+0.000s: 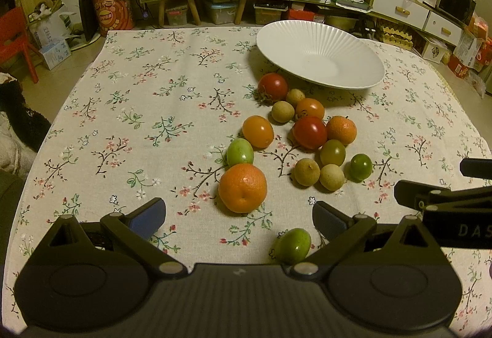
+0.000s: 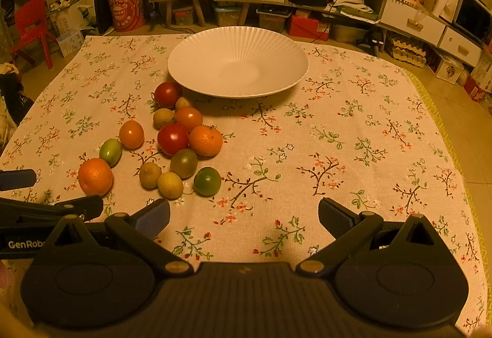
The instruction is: Organize fruits
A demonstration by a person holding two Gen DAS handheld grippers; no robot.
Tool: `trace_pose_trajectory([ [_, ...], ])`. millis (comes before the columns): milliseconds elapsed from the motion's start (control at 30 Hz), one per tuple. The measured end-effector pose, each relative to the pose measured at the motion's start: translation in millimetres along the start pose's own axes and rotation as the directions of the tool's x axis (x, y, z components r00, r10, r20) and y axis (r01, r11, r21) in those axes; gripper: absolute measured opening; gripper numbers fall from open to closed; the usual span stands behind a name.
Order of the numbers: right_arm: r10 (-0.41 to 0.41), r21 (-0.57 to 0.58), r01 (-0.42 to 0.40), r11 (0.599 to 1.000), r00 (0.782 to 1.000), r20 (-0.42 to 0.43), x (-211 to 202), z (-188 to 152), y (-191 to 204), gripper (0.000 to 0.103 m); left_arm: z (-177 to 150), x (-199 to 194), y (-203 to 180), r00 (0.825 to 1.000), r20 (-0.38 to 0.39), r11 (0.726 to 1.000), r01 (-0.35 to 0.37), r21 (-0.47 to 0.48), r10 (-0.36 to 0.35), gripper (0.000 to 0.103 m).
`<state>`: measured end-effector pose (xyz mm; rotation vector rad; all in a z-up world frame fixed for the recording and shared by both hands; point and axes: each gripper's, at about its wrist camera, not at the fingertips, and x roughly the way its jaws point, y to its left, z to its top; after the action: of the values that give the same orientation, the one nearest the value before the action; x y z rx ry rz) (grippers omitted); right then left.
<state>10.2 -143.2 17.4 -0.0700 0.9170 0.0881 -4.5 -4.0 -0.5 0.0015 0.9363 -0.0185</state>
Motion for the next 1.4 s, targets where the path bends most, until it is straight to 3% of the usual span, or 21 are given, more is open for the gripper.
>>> trace_pose_trajectory([
  [567, -0.009, -0.006, 0.009, 1.0, 1.0, -0.006, 3, -2, -1, 0.103, -1, 2, 1, 1.0, -0.002, 1.0, -0.007, 0.001, 0.007, 0.098],
  [800, -0.002, -0.054, 0.004, 0.999, 1.0, 0.027, 8, -9, -3, 0.103, -7, 5, 11, 1.0, 0.031, 1.0, -0.007, 0.004, 0.007, 0.098],
  [933, 0.045, -0.07, -0.042, 0.997, 0.999, 0.03, 13, -13, -7, 0.103, -12, 5, 17, 0.997, 0.074, 1.0, 0.014, 0.016, -0.015, 0.098],
  [1067, 0.079, -0.04, -0.078, 0.996, 0.997, 0.02, 21, -15, -13, 0.103, -15, 14, 21, 0.998, 0.054, 0.999, 0.023, 0.023, -0.024, 0.099],
  [1400, 0.072, -0.042, -0.076, 0.996, 0.994, -0.081, 55, -21, -11, 0.102, -17, 37, 24, 1.0, -0.018, 0.999, 0.015, 0.028, -0.014, 0.098],
])
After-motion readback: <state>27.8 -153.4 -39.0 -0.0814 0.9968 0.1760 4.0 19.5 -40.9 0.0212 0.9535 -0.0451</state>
